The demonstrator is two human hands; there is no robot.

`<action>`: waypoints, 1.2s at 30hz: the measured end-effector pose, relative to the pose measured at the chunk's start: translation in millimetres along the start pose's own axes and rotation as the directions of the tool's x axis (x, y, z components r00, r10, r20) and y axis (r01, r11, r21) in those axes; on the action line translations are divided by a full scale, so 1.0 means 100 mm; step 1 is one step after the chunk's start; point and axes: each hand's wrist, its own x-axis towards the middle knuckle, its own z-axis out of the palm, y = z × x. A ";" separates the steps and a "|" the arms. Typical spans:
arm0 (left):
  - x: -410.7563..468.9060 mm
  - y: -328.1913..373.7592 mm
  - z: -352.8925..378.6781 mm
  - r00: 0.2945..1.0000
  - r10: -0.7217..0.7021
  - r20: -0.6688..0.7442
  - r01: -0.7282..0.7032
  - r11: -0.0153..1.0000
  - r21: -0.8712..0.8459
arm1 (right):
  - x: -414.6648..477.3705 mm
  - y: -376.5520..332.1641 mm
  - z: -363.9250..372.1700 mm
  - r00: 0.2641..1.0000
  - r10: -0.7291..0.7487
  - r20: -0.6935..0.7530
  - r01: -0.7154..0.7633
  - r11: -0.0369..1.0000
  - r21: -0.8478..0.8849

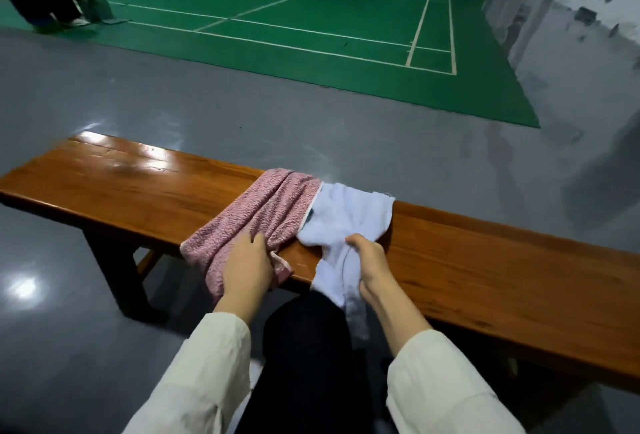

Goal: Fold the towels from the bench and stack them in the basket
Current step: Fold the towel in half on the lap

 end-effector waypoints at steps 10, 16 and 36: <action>-0.36 -0.11 -0.21 0.914 -0.105 0.391 0.048 0.987 0.153 | -0.13 0.13 -0.12 0.955 0.180 0.236 -0.188 0.982 0.012; 0.07 0.33 0.03 0.979 0.151 0.138 -0.150 0.989 -0.015 | -0.05 0.01 -0.28 0.975 0.180 0.134 -0.197 0.972 0.127; -0.23 1.04 -0.12 0.986 0.007 0.166 0.030 0.976 -0.216 | -0.39 -0.20 -0.92 0.991 -0.089 0.102 0.011 0.803 0.596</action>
